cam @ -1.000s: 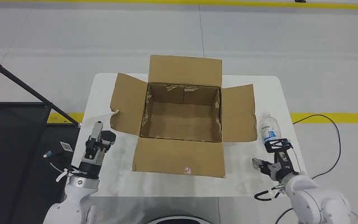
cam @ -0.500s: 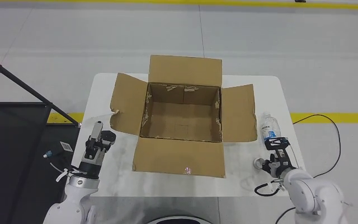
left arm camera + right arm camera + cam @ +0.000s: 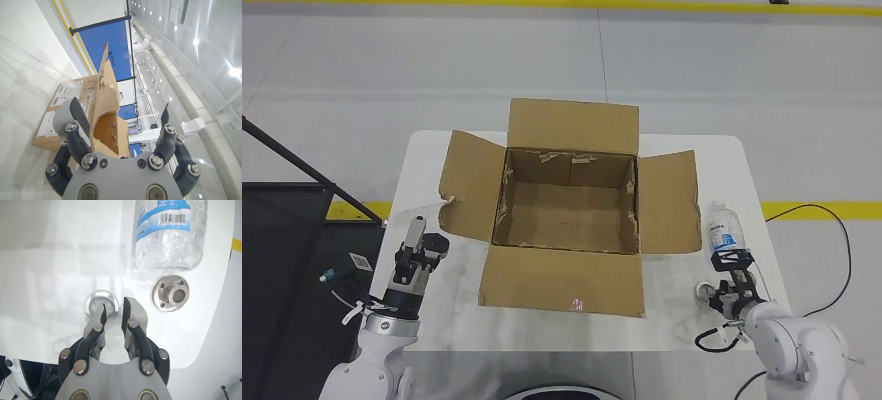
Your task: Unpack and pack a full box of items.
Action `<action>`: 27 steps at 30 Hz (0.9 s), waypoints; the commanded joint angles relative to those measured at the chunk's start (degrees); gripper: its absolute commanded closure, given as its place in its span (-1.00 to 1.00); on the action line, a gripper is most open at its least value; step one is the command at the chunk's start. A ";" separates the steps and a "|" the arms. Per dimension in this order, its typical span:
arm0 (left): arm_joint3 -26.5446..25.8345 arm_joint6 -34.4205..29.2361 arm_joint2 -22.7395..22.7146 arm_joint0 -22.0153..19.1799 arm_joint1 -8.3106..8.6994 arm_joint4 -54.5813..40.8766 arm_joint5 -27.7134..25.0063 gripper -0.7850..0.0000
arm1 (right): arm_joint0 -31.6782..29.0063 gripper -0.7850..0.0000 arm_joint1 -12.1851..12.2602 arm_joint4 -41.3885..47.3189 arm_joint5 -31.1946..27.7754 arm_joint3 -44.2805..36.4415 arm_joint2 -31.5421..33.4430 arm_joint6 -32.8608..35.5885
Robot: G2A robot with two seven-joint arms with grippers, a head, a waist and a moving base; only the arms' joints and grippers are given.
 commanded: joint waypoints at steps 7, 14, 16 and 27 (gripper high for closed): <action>0.00 0.00 0.00 0.00 0.00 0.00 0.00 -1.00 | 0.25 0.44 0.14 -0.74 1.42 0.48 -1.57 0.32; 0.00 0.00 0.00 0.00 0.00 0.00 0.00 -1.00 | 0.22 0.82 0.36 -0.30 1.79 0.98 -1.34 0.38; 0.00 0.00 0.00 0.00 0.00 0.00 0.00 -1.00 | 0.31 1.00 0.43 -0.11 1.73 1.16 -1.26 0.31; 0.00 0.00 0.00 0.00 0.00 0.00 0.00 -1.00 | -2.36 1.00 0.72 3.50 2.53 -8.22 2.12 -3.30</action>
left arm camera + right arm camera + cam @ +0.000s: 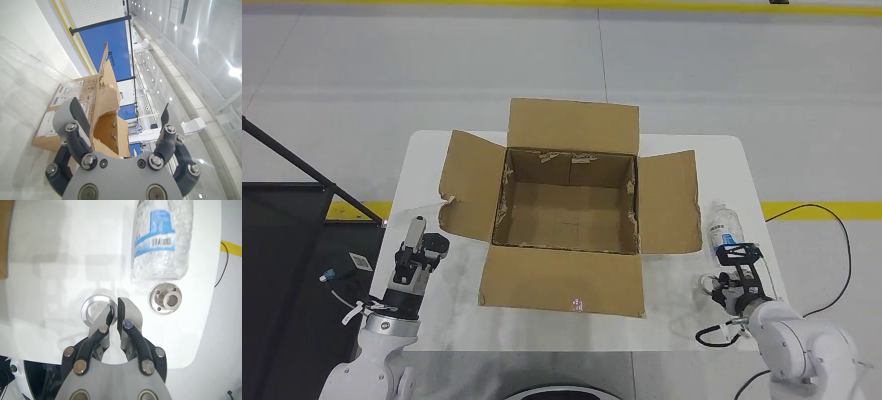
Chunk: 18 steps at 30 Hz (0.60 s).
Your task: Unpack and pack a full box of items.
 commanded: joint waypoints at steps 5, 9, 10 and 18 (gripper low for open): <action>0.00 0.00 0.00 0.00 0.00 0.00 0.00 -1.00 | -2.13 1.00 0.14 3.68 0.25 -10.14 3.77 -2.64; 0.00 0.00 0.00 0.00 0.00 0.00 0.00 -1.00 | -0.55 1.00 0.22 4.97 1.81 -15.36 4.84 -4.18; 0.00 0.00 0.00 0.00 0.00 0.00 0.00 -1.00 | 0.87 1.00 0.25 5.46 1.84 -15.36 4.52 -5.29; 0.00 0.00 0.00 0.00 0.00 0.00 0.00 -1.00 | 16.10 1.00 0.44 7.29 2.10 -15.36 -6.47 -6.81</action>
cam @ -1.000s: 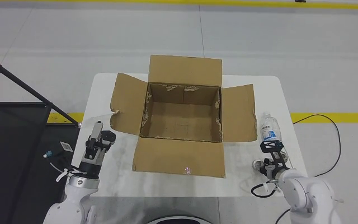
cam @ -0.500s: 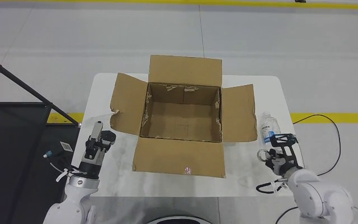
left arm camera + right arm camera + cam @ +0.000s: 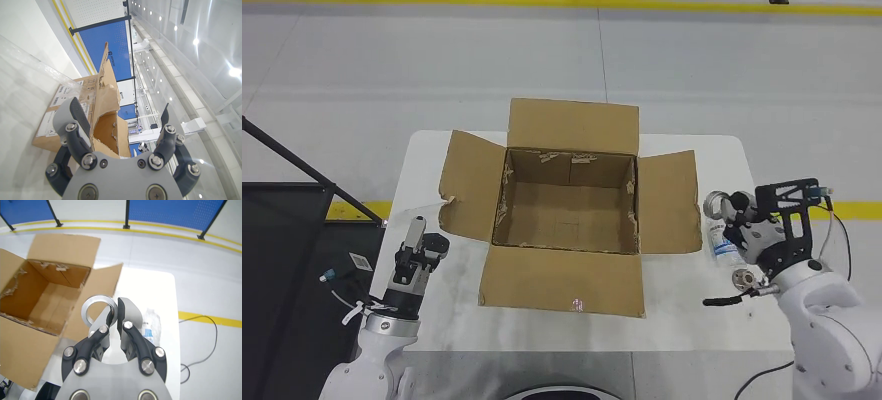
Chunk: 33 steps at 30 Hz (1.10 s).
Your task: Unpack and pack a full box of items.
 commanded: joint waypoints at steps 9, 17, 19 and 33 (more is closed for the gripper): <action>0.00 0.00 0.00 0.00 0.00 0.00 0.00 -1.00 | 19.07 1.00 -1.93 -14.15 8.62 6.00 -31.84 8.83; 0.00 0.00 0.00 0.00 0.00 0.00 0.00 -1.00 | 34.04 1.00 -6.88 -17.32 17.30 26.14 -50.05 7.92; 0.00 0.00 0.00 0.00 0.00 0.00 0.00 -1.00 | 36.40 1.00 -8.06 -15.95 18.74 29.41 -51.94 7.51; 0.00 0.00 0.00 0.00 0.00 0.00 0.00 -1.00 | 37.49 1.00 -8.61 -15.51 19.38 30.64 -52.49 7.31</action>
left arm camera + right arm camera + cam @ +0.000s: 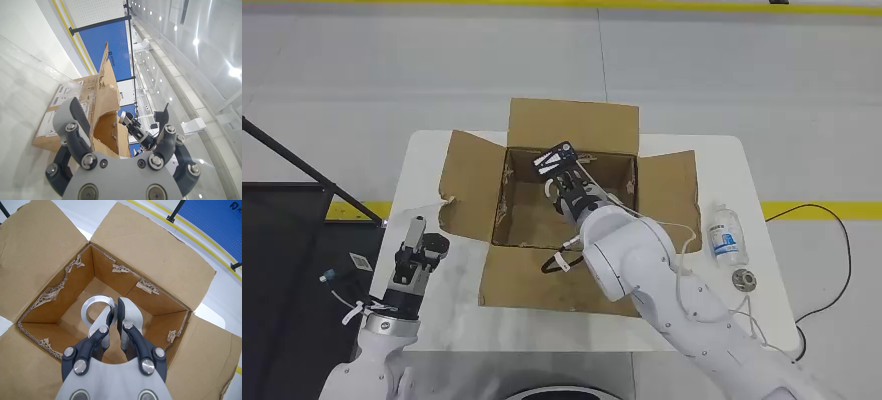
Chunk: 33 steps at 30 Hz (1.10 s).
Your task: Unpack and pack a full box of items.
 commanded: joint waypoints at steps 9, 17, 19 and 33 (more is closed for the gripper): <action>0.00 0.00 0.00 0.00 0.00 0.00 0.00 -1.00 | 0.84 1.00 -1.21 3.16 -0.51 7.12 -0.19 -2.69; 0.00 0.00 0.00 0.00 0.00 0.00 0.00 -1.00 | 12.17 1.00 -7.11 6.15 -0.78 29.04 -8.97 -2.22; 0.00 0.00 0.00 0.00 0.00 0.00 0.00 -1.00 | 13.87 1.00 -8.50 7.00 -1.14 33.70 -10.32 -2.96; 0.00 0.00 0.00 0.00 0.00 0.00 0.00 -1.00 | 18.52 1.00 -14.46 9.96 -9.19 51.46 -14.29 -3.17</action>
